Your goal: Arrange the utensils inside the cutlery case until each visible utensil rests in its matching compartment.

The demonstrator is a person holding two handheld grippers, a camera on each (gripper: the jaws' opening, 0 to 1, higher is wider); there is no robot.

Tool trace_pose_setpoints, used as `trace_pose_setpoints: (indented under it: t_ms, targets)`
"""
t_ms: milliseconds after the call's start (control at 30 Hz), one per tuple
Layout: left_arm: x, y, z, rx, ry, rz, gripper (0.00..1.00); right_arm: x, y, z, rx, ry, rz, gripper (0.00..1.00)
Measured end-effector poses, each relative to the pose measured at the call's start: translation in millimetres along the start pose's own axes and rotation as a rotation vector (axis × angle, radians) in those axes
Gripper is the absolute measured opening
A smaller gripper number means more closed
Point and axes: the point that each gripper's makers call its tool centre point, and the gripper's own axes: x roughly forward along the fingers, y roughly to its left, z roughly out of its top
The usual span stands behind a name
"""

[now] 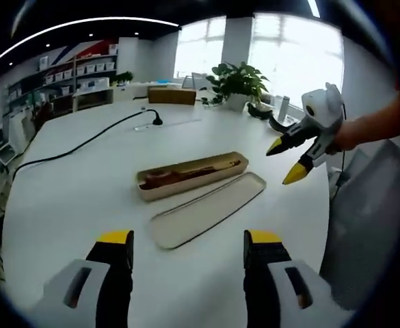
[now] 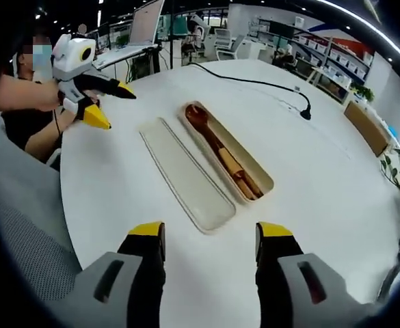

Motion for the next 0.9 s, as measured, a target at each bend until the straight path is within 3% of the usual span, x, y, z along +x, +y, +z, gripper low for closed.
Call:
trace_pose_setpoints:
  t_ms: [100,200,900]
  targets:
    - [10,-3.4,-1.4,-0.007,0.005,-0.025,0.70,4,-1,1.4,0.053,-0.016,0.000,0.52]
    - [20,-0.4,-3.3,0.073,0.037,-0.008,0.70,9,-3,-0.6,0.058,-0.009,-0.005,0.53]
    - [47,7.8,0.3,0.037,0.047,-0.038,0.72,35,-7,-3.2,0.045,0.014,0.020,0.55]
